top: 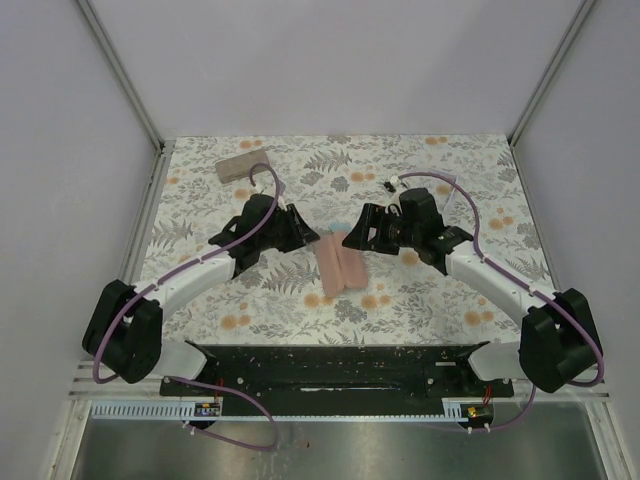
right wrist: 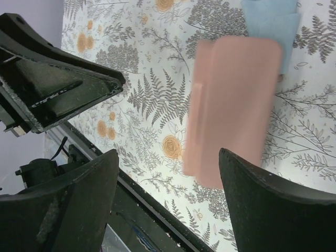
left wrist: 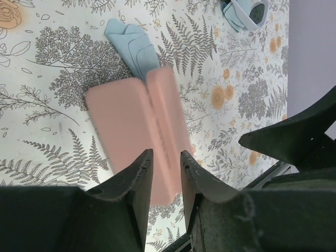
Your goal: Organize the sunglasses
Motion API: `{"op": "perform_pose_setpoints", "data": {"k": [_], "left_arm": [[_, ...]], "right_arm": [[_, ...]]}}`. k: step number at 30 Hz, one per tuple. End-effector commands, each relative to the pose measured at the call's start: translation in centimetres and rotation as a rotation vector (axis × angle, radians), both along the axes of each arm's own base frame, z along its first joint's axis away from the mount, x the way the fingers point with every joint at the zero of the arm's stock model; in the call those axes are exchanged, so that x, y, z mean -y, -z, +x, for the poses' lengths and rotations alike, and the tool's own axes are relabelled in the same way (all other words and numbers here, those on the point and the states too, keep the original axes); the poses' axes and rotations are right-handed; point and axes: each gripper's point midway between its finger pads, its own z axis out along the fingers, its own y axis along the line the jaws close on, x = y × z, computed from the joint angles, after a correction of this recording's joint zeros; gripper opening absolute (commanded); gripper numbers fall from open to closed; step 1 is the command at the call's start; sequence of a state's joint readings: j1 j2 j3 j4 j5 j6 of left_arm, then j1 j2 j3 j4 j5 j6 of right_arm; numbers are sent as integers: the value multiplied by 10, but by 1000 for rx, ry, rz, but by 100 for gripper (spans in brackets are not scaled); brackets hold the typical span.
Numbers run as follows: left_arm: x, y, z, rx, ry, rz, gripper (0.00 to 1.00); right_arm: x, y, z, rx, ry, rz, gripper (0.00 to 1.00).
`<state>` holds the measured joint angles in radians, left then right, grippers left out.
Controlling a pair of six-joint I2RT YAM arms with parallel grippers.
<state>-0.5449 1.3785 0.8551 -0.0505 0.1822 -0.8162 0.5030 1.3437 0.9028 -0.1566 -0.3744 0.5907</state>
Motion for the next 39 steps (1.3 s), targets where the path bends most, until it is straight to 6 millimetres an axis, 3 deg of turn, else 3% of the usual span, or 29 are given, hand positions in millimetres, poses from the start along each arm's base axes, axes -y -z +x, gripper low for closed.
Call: {"op": "perform_pose_setpoints", "data": {"k": [1, 7, 13, 21, 26, 33, 37, 39], "left_arm": [[-7, -11, 0, 73, -4, 17, 32], [-19, -4, -20, 64, 9, 47, 36], [-26, 17, -42, 23, 10, 41, 46], [-42, 23, -66, 22, 5, 52, 51], [-47, 24, -71, 23, -6, 47, 59], [-49, 22, -71, 28, -13, 47, 62], [-50, 23, -72, 27, -19, 52, 63], [-52, 26, -72, 22, -23, 59, 63]], "right_arm": [[12, -1, 1, 39, 29, -44, 84], [28, 30, -7, -27, 75, -130, 84], [35, 55, -21, -64, 46, -201, 99], [41, 75, -43, -44, 26, -370, 87], [35, 83, -48, -57, 26, -351, 81], [12, 72, -52, 13, -25, -387, 86], [15, 71, -44, 32, -5, -458, 84], [12, 67, -45, 64, -6, -497, 89]]}}
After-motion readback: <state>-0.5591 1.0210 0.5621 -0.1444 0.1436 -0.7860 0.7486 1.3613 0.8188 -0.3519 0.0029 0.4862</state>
